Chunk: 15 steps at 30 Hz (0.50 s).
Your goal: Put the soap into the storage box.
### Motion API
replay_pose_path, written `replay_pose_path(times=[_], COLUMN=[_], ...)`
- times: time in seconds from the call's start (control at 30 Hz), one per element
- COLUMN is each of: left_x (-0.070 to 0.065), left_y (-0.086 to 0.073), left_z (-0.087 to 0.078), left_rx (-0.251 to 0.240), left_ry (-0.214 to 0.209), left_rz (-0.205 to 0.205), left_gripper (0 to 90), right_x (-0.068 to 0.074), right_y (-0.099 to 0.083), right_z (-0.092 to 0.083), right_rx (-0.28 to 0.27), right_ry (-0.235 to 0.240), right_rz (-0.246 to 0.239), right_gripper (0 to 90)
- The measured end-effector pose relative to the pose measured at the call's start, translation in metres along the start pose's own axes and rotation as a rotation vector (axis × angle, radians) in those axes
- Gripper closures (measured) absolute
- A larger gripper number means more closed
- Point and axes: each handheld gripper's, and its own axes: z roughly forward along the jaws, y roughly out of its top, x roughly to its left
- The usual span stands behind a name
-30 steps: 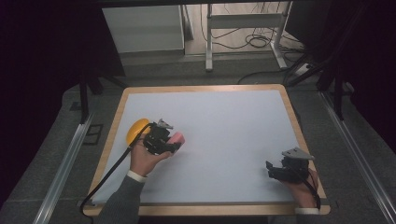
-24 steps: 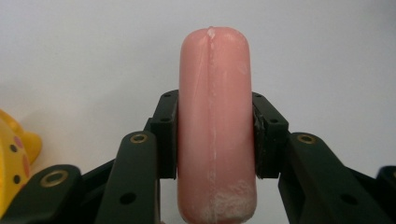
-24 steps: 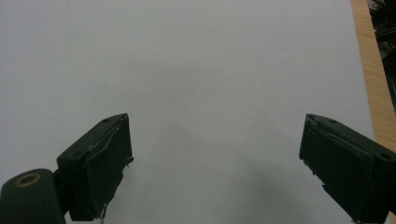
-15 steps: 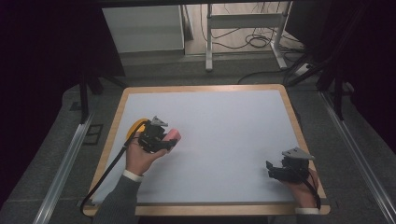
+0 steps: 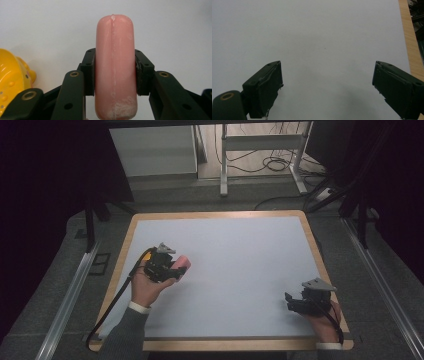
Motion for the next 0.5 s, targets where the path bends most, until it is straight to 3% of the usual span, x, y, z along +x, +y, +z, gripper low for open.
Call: replay_pose_path(times=[0.5], left_x=[0.014], left_y=[0.001], left_z=[-0.015], left_rx=[-0.021], left_ry=[0.030], left_rz=[-0.025], left_gripper=[60.2], right_x=[0.000], right_y=[0.000], right_z=[0.000], right_rx=[0.002], right_ry=[0.001], right_rz=[0.000], right_gripper=[9.1])
